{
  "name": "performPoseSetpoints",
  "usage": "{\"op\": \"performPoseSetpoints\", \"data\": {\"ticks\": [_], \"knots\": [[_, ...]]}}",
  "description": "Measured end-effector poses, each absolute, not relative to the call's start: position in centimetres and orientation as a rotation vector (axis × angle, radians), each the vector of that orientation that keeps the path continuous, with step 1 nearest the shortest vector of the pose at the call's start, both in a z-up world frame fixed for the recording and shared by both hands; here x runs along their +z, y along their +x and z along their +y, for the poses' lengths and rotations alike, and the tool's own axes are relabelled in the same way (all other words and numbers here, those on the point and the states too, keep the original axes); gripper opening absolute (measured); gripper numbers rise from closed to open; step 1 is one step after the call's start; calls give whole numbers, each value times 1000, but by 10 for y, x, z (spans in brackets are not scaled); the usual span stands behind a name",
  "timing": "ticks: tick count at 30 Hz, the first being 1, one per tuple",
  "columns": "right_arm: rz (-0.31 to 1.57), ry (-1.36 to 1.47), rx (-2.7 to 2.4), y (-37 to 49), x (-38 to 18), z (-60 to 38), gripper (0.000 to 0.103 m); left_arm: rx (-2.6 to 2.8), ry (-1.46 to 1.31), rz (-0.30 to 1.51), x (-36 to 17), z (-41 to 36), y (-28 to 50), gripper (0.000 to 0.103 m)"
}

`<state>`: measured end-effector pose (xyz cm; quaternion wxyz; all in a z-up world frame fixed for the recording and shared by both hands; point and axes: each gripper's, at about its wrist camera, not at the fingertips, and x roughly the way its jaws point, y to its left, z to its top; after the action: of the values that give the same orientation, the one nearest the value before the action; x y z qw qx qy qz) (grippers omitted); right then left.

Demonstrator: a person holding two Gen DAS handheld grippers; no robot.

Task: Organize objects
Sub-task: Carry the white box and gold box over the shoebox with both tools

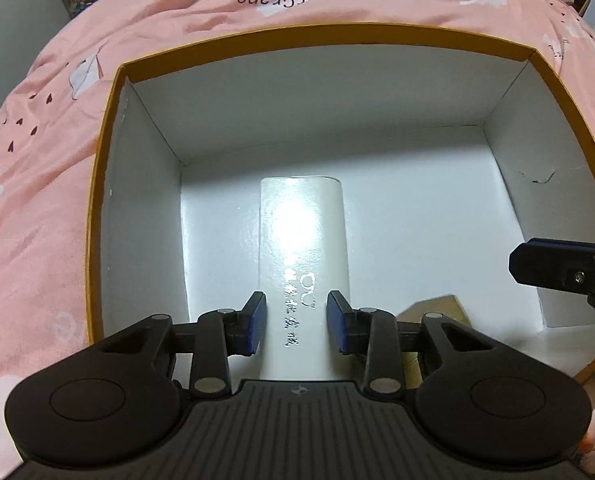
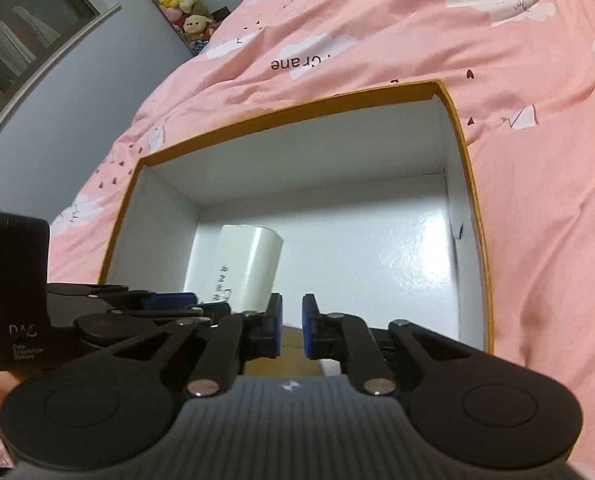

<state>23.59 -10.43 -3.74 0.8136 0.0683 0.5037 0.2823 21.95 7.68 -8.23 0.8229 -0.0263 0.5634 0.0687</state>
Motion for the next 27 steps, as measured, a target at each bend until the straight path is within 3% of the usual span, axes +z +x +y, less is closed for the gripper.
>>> {"op": "performPoseSetpoints", "data": {"ticks": [4, 11, 16, 17, 18, 19, 25, 27], "knots": [[1087, 116, 605, 234, -38, -98, 12, 104, -96, 1108, -68, 80, 209, 56], [1112, 59, 639, 234, -41, -81, 13, 69, -219, 877, -13, 116, 174, 61], [1137, 17, 676, 238, -50, -56, 14, 157, -271, 816, -4, 141, 159, 64], [1146, 18, 687, 240, -52, -51, 17, 174, -287, 809, -6, 145, 157, 64], [1160, 23, 694, 243, -54, -45, 31, 191, -303, 807, -9, 148, 156, 64], [1173, 35, 697, 245, -56, -40, 39, 202, -317, 806, -13, 152, 155, 64], [1252, 71, 713, 255, -71, -11, 44, 242, -404, 783, -28, 166, 144, 58], [1285, 74, 700, 257, -78, -2, 55, 249, -439, 772, -31, 170, 140, 58]]}}
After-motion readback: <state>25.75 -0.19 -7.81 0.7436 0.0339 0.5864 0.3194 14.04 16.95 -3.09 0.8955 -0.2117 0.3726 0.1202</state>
